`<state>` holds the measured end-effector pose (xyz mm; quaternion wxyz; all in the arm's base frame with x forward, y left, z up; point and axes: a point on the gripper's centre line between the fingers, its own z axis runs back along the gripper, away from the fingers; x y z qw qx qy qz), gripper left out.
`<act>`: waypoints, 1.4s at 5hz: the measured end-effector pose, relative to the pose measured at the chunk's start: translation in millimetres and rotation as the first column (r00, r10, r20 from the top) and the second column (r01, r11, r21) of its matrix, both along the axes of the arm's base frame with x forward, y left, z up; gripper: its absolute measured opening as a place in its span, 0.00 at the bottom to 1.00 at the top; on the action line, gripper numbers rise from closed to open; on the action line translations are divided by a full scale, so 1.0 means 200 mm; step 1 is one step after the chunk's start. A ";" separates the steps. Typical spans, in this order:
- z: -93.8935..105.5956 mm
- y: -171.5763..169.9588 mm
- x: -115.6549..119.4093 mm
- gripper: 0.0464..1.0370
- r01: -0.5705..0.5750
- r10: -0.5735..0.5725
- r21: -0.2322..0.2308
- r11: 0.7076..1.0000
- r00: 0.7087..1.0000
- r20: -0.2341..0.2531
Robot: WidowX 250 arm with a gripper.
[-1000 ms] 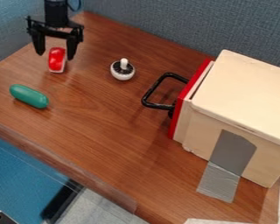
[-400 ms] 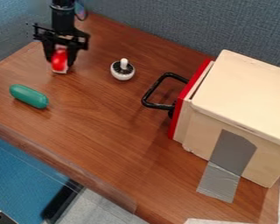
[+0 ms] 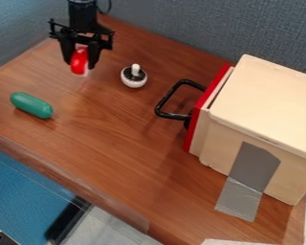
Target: Move the sushi at the lower right of the table
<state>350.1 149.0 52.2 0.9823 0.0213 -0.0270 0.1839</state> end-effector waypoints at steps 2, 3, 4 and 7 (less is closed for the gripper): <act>0.01 -0.35 -0.21 0.53 0.149 -0.150 -0.053 0.987 0.989 -0.001; -0.03 -0.46 -0.29 0.53 0.201 -0.203 -0.066 0.977 0.979 -0.025; -0.09 -0.53 -0.36 0.53 0.246 -0.251 -0.075 0.966 0.966 -0.067; -0.15 -0.55 -0.48 0.53 0.306 -0.305 -0.014 0.952 0.944 -0.124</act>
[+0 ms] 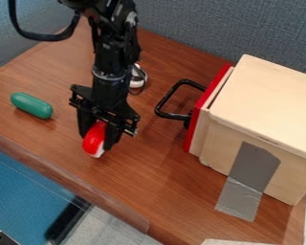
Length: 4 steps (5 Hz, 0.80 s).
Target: Move the sushi at the lower right of the table
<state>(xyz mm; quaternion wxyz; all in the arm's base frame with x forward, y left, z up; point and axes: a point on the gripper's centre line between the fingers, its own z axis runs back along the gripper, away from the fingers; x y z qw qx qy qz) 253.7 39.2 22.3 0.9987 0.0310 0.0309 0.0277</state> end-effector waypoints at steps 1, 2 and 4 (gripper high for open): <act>-0.03 0.00 -0.03 0.53 0.021 -0.021 0.007 1.000 1.000 -0.006; -0.03 0.00 -0.02 0.57 0.029 -0.029 0.014 0.999 1.000 0.000; 0.01 -0.01 -0.03 0.97 0.050 -0.050 0.004 0.999 0.999 0.003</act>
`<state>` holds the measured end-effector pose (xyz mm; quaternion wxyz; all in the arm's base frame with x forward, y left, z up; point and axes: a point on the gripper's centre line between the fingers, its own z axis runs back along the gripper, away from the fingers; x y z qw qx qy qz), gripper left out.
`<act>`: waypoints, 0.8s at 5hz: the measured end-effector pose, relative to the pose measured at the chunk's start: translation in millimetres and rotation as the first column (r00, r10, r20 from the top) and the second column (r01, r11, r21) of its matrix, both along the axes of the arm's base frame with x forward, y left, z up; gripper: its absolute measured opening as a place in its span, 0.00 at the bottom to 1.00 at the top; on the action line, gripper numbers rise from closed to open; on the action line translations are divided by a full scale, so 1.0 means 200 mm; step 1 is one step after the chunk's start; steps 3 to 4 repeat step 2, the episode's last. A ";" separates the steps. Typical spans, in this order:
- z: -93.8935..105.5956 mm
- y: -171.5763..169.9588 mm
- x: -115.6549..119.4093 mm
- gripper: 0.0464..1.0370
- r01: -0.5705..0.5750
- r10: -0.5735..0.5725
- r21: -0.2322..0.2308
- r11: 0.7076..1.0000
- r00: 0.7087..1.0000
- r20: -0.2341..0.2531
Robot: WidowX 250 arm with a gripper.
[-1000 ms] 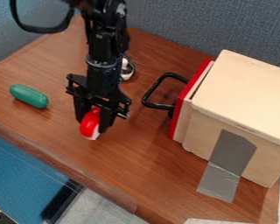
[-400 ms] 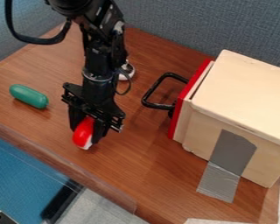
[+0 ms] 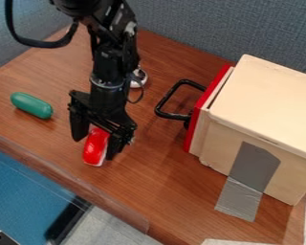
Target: Move the sushi at the lower right of the table
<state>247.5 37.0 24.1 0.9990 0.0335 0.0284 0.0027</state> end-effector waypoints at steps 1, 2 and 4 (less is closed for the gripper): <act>0.13 -0.01 0.01 0.97 0.002 -0.001 -0.014 1.000 0.998 0.064; 0.24 -0.01 -0.01 0.96 0.007 -0.004 -0.032 0.999 0.994 0.110; 0.24 -0.01 -0.01 0.96 0.007 -0.004 -0.032 0.999 0.994 0.110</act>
